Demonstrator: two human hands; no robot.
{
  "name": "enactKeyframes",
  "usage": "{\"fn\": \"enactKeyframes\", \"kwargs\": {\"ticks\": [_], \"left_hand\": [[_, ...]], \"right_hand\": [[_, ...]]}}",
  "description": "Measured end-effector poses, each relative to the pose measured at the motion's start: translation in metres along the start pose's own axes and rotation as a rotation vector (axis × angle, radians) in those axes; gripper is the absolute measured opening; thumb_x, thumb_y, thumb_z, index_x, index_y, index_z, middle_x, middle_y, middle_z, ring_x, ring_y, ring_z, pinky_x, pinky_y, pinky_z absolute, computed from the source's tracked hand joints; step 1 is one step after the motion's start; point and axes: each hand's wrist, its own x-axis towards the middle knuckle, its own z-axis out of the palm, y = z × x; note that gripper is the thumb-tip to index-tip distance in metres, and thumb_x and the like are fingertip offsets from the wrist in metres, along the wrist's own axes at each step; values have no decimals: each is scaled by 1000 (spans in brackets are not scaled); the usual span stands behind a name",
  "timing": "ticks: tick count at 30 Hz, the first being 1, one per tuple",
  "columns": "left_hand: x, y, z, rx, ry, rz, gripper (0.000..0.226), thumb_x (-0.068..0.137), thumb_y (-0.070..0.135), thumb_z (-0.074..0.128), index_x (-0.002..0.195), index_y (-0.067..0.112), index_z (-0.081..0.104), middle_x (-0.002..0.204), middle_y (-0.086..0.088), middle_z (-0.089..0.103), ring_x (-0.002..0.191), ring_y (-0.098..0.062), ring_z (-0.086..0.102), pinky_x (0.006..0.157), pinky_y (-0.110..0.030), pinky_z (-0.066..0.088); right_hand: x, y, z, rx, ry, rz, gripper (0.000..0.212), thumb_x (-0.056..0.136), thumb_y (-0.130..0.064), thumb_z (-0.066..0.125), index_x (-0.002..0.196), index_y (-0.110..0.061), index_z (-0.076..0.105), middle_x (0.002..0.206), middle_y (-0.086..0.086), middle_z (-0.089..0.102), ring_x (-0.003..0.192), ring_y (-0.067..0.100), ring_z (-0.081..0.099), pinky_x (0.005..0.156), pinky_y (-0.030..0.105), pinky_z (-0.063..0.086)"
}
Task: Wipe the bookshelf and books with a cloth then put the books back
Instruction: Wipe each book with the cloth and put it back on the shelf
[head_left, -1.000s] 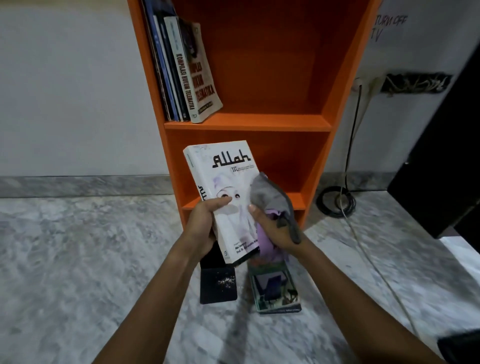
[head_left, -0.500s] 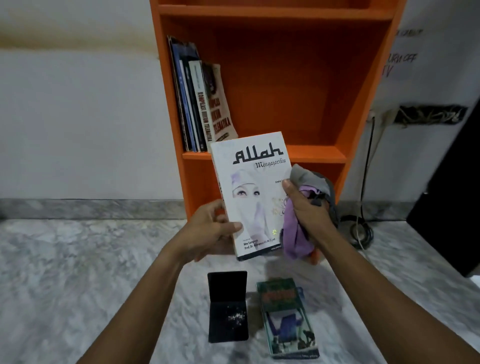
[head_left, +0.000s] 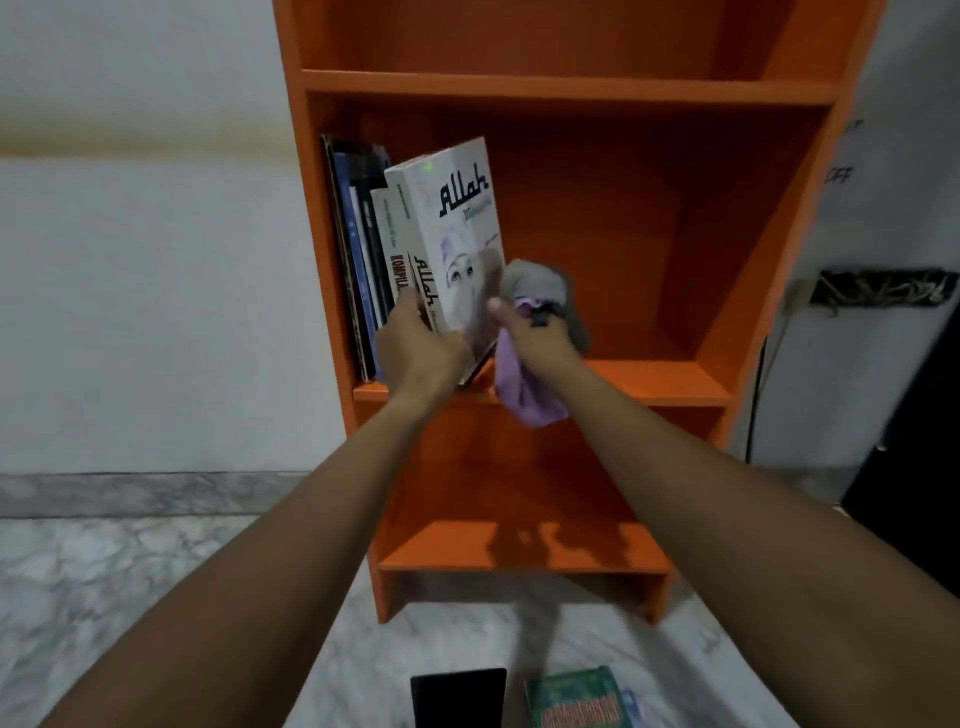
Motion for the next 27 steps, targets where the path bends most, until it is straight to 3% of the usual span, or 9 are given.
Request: {"fn": "enactKeyframes", "kwargs": {"ticks": [2, 4, 7, 12, 16, 19, 22, 25, 27], "left_hand": [[7, -14, 15, 65, 93, -2, 27, 84, 16, 78, 98, 13, 55, 90, 3, 62, 77, -16, 64, 54, -30, 56], [14, -25, 23, 145, 152, 4, 28, 82, 18, 78, 92, 13, 53, 93, -5, 63, 87, -27, 63, 65, -40, 57], [21, -30, 25, 262, 187, 14, 33, 83, 21, 80, 98, 9, 54, 100, -11, 67, 91, -32, 66, 70, -43, 58], [25, -35, 23, 292, 207, 60, 33, 86, 25, 78, 104, 7, 56, 113, -13, 71, 103, -35, 69, 70, -41, 61], [26, -41, 19, 257, 195, 33, 36, 84, 32, 79, 99, 7, 59, 114, -13, 72, 106, -35, 69, 73, -41, 63], [20, -47, 16, 248, 157, -45, 41, 79, 40, 82, 94, 9, 60, 105, -11, 71, 103, -33, 68, 71, -41, 62], [0, -52, 10, 171, 144, -87, 41, 77, 41, 84, 85, 13, 55, 91, -5, 69, 91, -28, 68, 57, -30, 51], [-46, -54, 4, 165, 161, -70, 29, 82, 36, 77, 82, 15, 56, 75, 2, 63, 76, -24, 61, 64, -32, 42], [-88, -58, 5, 155, 167, -89, 18, 82, 29, 72, 83, 20, 57, 77, 5, 64, 76, -22, 60, 70, -34, 45]], "right_hand": [[16, 12, 20, -53, -81, -59, 48, 101, -29, 62, 140, -3, 55, 144, 15, 56, 134, 31, 51, 111, 40, 41], [30, 23, 36, -61, -99, -42, 41, 101, -30, 62, 134, -6, 63, 138, 14, 62, 128, 29, 57, 111, 44, 43], [49, 34, 50, -53, -83, 2, 41, 99, -44, 59, 125, -14, 70, 124, 10, 70, 113, 26, 65, 102, 45, 52], [61, 36, 57, 10, -76, -13, 37, 103, -33, 57, 131, -11, 66, 132, 10, 67, 121, 25, 61, 107, 41, 48], [53, 35, 58, 42, -76, -1, 37, 104, -31, 57, 132, -7, 64, 125, 9, 66, 112, 23, 61, 92, 32, 48], [37, 30, 53, 25, -91, -8, 41, 102, -31, 59, 135, -5, 62, 135, 13, 63, 123, 28, 59, 104, 39, 48], [4, 29, 36, -30, -125, -54, 45, 101, -34, 61, 140, -11, 57, 142, 7, 58, 130, 26, 54, 110, 39, 43], [-57, 39, 7, -4, -54, -97, 42, 100, -40, 62, 135, -17, 60, 129, 0, 62, 114, 14, 56, 99, 32, 41], [-104, 61, -13, 6, -25, -41, 26, 98, -44, 64, 116, -25, 64, 114, -7, 62, 105, 9, 54, 97, 31, 40]]}}
